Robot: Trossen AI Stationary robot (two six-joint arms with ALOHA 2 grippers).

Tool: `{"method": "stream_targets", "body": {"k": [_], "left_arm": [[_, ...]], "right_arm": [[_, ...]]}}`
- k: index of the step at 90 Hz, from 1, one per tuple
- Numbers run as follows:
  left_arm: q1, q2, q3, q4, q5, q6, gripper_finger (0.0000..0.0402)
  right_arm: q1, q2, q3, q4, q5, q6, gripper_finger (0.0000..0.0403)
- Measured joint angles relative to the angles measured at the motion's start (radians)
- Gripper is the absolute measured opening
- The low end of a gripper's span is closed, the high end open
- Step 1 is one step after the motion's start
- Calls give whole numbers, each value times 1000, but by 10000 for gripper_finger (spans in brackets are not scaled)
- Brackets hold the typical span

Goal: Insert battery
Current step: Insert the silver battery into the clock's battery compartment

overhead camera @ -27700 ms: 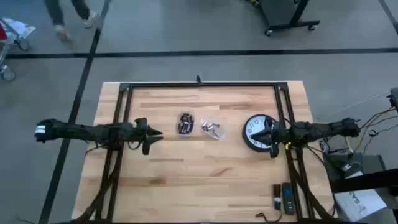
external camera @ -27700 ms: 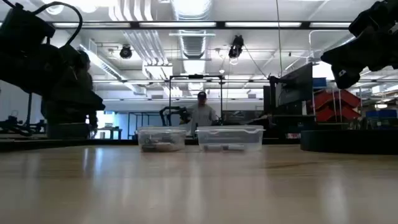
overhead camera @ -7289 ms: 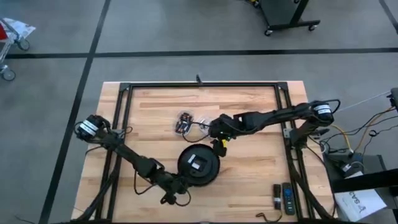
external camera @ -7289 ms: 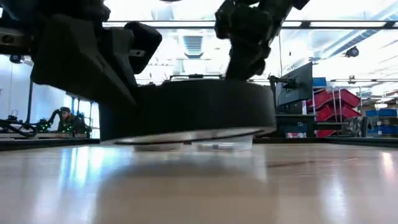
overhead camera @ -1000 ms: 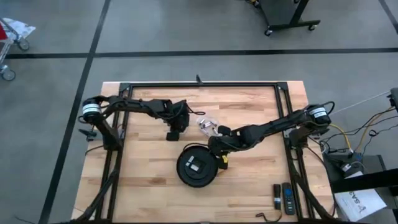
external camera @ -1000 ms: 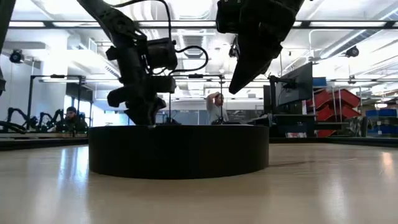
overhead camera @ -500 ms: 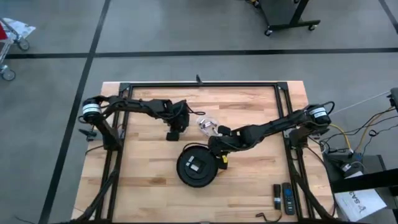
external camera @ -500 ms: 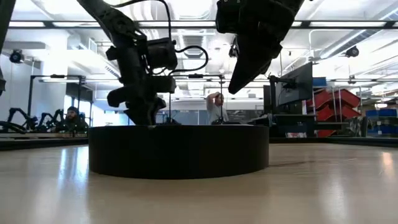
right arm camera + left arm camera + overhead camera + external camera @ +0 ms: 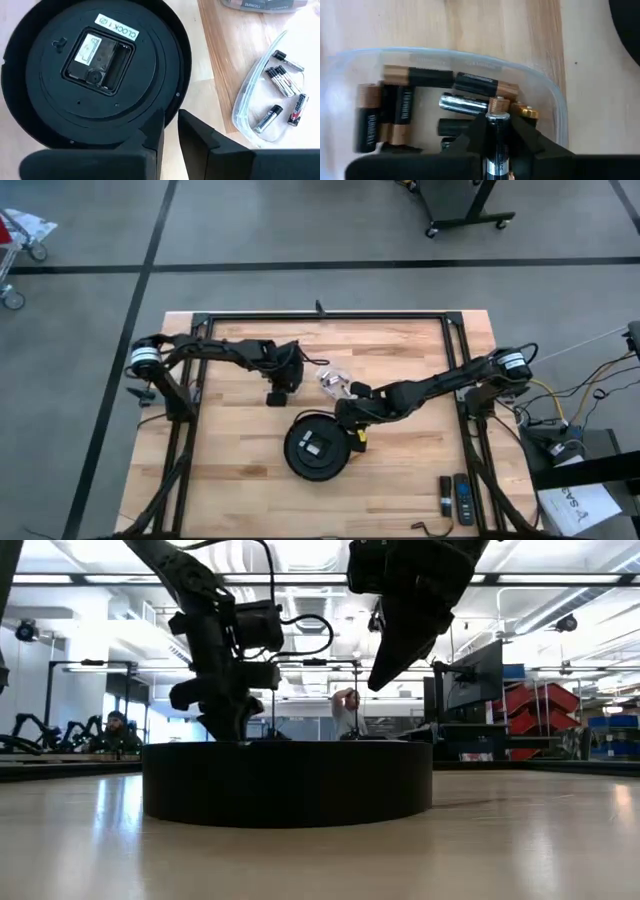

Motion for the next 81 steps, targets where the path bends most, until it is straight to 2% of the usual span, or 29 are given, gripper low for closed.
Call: {"method": "stream_targets", "body": {"k": [23, 41, 55, 65, 81], "left_arm": [[-40, -164, 0, 14, 13, -59, 31], [-166, -241, -64, 198, 75, -119, 31], [-324, -221, -148, 466, 80, -167, 31], [-426, -169, -158, 631, 25, -187, 31], [-500, -46, -81, 666, -11, -194, 31]], "right_arm": [[29, -4, 0, 2, 0, -2, 39], [84, -4, 0, 11, 2, 23, 27], [134, -4, -3, 12, 39, 82, 24], [161, -4, -4, 14, 63, 118, 24], [187, -4, -6, 40, 77, 160, 25]]}}
